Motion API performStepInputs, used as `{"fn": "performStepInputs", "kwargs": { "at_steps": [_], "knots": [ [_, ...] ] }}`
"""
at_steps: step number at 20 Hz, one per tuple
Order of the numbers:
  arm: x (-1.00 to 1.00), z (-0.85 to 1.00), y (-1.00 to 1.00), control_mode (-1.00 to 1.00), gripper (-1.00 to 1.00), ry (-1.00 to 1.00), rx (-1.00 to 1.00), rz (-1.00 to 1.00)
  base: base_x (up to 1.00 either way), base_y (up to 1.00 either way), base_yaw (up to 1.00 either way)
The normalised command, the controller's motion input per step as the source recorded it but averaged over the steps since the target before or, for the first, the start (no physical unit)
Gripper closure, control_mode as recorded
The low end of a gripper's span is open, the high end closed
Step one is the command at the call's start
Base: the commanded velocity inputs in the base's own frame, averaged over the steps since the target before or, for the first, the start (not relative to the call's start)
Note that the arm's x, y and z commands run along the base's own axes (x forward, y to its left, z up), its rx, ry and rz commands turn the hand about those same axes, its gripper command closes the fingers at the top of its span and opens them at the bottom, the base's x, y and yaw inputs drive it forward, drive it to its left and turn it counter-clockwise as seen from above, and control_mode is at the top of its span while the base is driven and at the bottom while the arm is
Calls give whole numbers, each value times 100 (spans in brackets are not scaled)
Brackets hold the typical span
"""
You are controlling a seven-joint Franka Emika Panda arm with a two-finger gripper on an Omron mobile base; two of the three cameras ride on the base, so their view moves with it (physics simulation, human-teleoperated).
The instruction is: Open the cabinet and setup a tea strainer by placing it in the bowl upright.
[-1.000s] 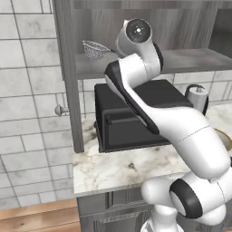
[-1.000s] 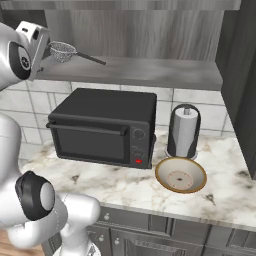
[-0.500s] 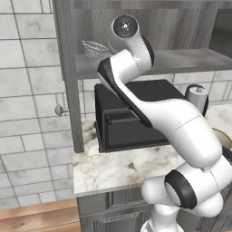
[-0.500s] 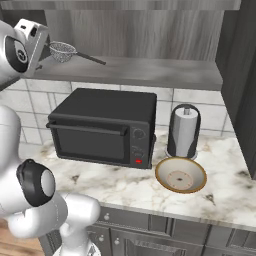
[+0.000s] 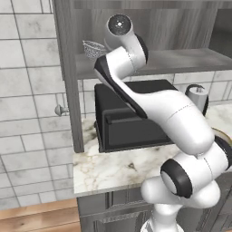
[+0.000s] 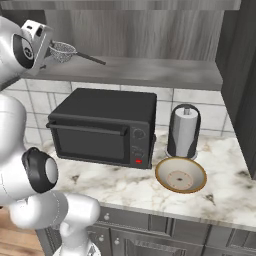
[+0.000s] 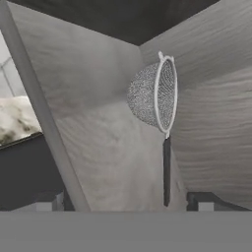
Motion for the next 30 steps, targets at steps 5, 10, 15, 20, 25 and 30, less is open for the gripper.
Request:
{"fn": "performStepInputs", "kwargs": {
  "at_steps": [5,10,15,20,25,30],
  "knots": [
    [38,-21,2,-100,-100,8,0,0,0,0,0],
    [38,-13,16,-100,-100,5,0,3,0,0,0],
    [31,0,20,-100,-100,0,0,3,0,0,0],
    [37,0,16,-100,-100,0,0,2,0,0,0],
    [40,0,11,-100,-100,0,0,1,0,0,0],
    [25,0,11,-100,-100,0,0,2,0,0,0]
  ]
}}
